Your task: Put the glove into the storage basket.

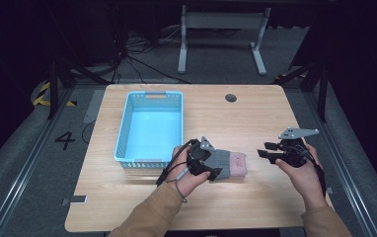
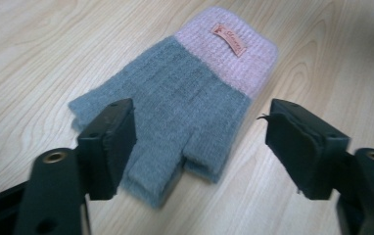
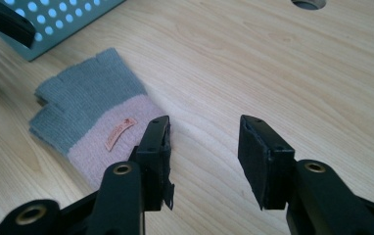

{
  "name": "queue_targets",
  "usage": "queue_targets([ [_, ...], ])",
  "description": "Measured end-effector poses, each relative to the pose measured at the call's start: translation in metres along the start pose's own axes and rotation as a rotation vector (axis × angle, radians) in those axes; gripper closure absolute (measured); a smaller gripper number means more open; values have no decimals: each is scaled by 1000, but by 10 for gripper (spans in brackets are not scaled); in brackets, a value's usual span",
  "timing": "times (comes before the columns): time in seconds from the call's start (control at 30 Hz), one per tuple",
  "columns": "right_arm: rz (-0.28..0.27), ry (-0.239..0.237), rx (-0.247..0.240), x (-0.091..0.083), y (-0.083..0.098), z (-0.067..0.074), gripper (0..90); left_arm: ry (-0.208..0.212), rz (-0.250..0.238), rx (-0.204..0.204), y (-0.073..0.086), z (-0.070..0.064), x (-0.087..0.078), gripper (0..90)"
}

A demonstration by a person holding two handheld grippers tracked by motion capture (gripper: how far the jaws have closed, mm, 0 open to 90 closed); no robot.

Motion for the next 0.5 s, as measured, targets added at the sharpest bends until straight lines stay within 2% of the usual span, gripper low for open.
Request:
queue_targets([
  [0.17,-24,-6,12,-5,-1,-4,561,-1,11,5,-9,5,14,248],
  [0.4,-24,-14,22,-6,1,-6,555,-9,14,13,-17,10,35,246],
  [0.5,-22,-17,24,-5,1,-6,554,0,24,10,-17,12,42,250],
])
Point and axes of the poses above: each handheld gripper's, and its own axes: x roughly forward along the jaws, y roughly out of its underside, z roughly to its left, the point moved 3 cm from there along x, roughly forward along the jaws, and after that the axes turned 5 degrees about z, right-handed, at the moved point
